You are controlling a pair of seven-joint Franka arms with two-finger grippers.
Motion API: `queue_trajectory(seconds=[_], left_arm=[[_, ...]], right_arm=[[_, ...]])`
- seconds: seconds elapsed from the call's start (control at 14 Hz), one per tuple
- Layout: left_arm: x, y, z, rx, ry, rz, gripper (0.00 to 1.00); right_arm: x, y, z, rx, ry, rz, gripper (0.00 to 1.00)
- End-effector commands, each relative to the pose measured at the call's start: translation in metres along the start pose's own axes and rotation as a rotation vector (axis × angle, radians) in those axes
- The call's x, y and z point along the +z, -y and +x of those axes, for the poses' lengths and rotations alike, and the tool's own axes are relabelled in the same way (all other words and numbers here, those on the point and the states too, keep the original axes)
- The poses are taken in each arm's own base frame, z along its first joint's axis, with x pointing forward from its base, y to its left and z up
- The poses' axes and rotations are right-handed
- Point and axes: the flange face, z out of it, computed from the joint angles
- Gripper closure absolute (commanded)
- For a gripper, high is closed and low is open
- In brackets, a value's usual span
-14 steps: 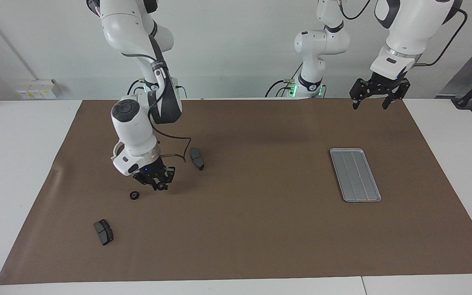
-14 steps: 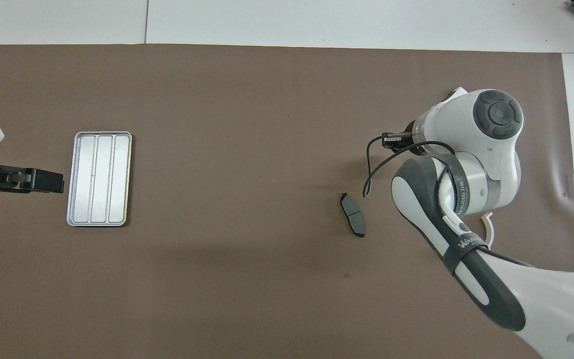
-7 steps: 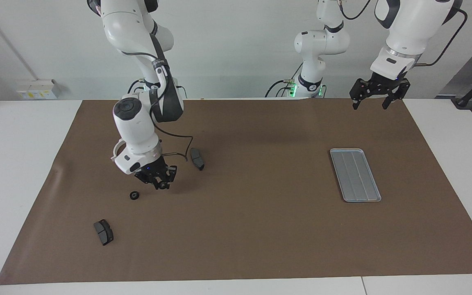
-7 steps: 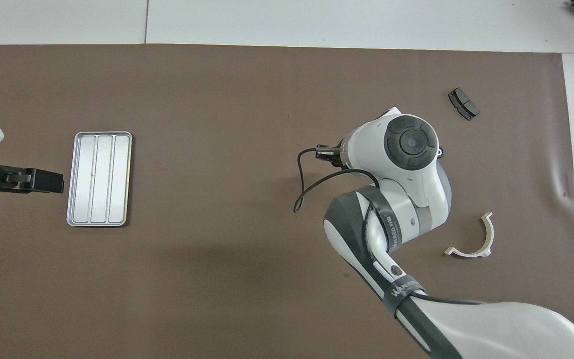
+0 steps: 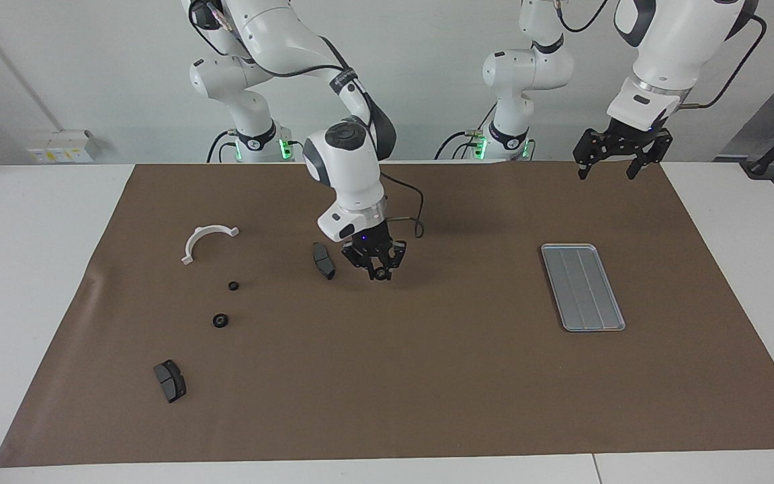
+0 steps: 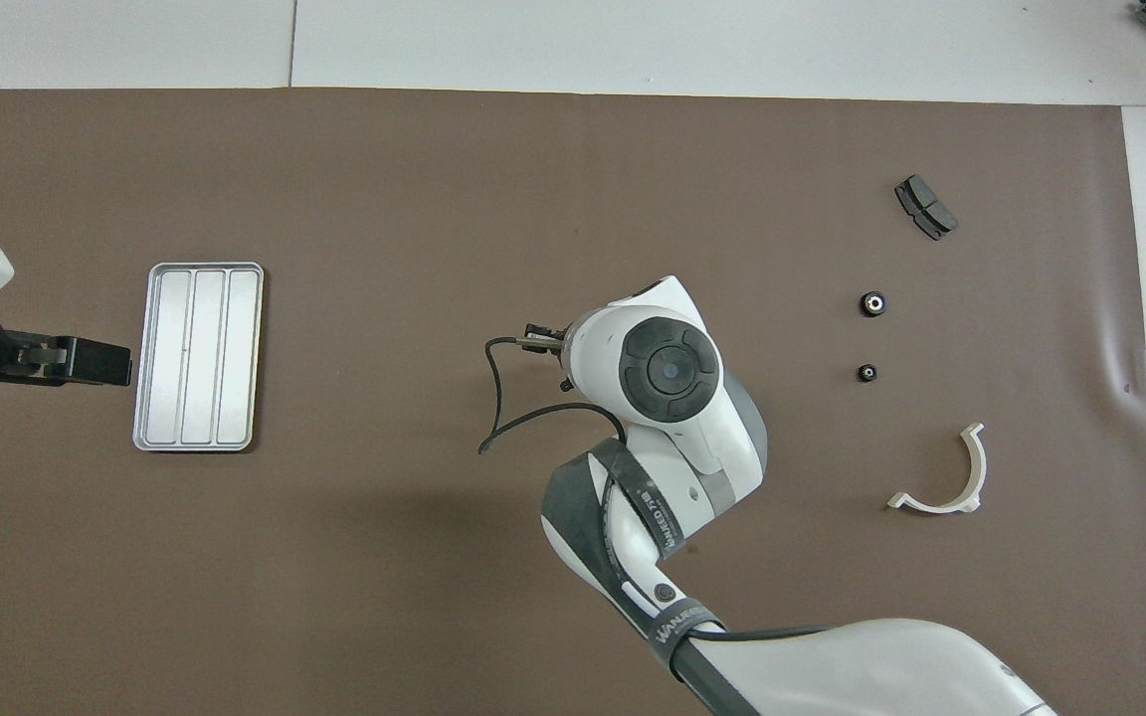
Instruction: Pick bearing gear from pile to tray
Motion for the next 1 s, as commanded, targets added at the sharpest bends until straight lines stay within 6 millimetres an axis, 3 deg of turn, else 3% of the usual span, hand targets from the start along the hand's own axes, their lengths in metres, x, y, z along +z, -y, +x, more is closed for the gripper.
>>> queue_trajectory(seconds=[0.0,0.14,0.29,0.36,0.5,0.64,0.86,0.93], left_arm=[[-0.002,-0.007,-0.011,-0.004,0.017,-0.007,0.0],[-0.003,-0.027,-0.012,-0.044,0.012,0.0,0.0],[-0.003,-0.036,-0.011,-0.039,0.004,-0.004,0.0],[-0.003,-0.053,-0.011,-0.011,0.004,-0.03,0.0],[-0.005,-0.069,-0.01,-0.001,-0.014,-0.1,0.0],[-0.002,-0.094,-0.008,0.035,-0.031,-0.122,0.0],[0.028,-0.136,0.011,0.087,-0.024,-0.146,0.0],[0.041,-0.142,0.018,0.082,-0.02,-0.148,0.0]], right_arm=[[0.022,0.016,-0.006,0.019,0.004,0.004,1.0],[0.027,0.015,-0.009,0.004,0.004,-0.009,1.0],[0.035,0.014,-0.013,-0.004,0.011,-0.021,0.89],[0.038,0.012,-0.014,-0.004,0.015,-0.028,0.85],[0.04,0.011,-0.016,-0.01,0.017,-0.034,0.77],[0.04,0.01,-0.016,-0.001,0.018,-0.036,0.0],[0.039,0.009,-0.015,-0.017,0.01,-0.051,0.0],[0.034,0.007,-0.01,-0.013,0.004,-0.05,0.0]])
